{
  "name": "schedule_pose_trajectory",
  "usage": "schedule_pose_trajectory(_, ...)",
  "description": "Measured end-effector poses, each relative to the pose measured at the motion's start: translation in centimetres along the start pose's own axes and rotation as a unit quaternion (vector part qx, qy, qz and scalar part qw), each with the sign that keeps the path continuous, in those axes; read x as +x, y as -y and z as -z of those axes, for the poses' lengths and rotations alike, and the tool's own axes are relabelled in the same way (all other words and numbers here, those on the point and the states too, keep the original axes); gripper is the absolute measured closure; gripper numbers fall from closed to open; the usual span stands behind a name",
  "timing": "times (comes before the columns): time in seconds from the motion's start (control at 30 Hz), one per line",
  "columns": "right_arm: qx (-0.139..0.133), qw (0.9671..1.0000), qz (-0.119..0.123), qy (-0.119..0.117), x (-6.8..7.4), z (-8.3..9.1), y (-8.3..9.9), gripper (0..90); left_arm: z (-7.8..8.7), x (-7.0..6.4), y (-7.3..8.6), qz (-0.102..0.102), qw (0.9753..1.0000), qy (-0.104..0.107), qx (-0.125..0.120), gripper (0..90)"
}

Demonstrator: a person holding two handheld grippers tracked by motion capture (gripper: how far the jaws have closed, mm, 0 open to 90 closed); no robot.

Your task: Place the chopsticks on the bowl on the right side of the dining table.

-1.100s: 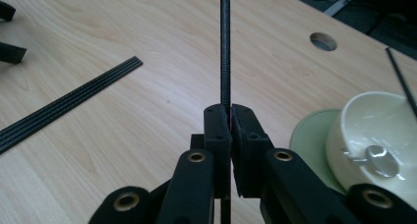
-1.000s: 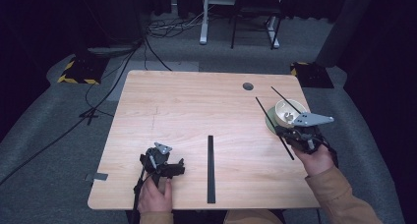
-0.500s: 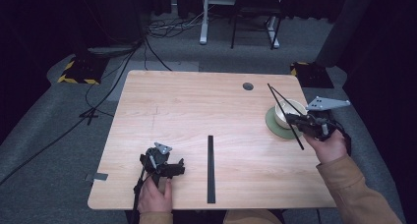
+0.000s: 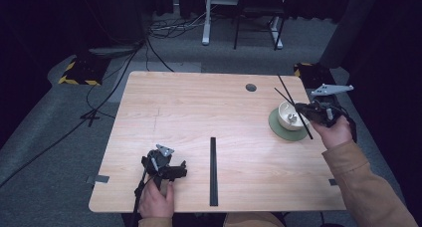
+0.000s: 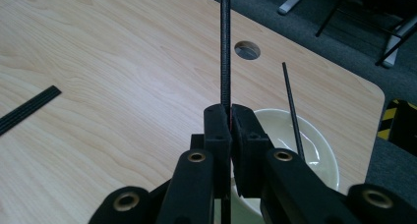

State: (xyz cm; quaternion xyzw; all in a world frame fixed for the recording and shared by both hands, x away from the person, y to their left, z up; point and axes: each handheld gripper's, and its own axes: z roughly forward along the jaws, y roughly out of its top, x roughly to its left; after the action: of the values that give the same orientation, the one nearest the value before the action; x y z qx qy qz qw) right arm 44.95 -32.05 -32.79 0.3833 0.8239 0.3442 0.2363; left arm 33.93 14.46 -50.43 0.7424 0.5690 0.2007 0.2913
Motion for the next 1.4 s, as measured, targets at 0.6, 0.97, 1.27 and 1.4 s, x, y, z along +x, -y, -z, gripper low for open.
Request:
schedule_pose_trajectory(0.6,0.073,0.9964,-0.001,0.042,-3.2,-5.6,0.6,85.9,0.0,0.0,0.0,0.000,1.0000,0.000,0.000,0.4)
schedule_pose_trajectory(0.97,0.103,0.9932,-0.005,0.052,-4.4,-7.4,2.0,85.8,0.0,0.0,0.0,0.000,1.0000,0.000,0.000,0.4)
schedule_pose_trajectory(1.27,0.117,0.9916,-0.012,0.054,-5.0,-8.5,2.9,85.7,0.0,0.0,0.0,-0.001,1.0000,0.000,0.000,0.4)
schedule_pose_trajectory(1.4,0.122,0.9910,-0.009,0.055,-5.0,-8.9,3.2,85.6,0.0,0.0,0.0,-0.001,1.0000,0.000,0.000,0.4)
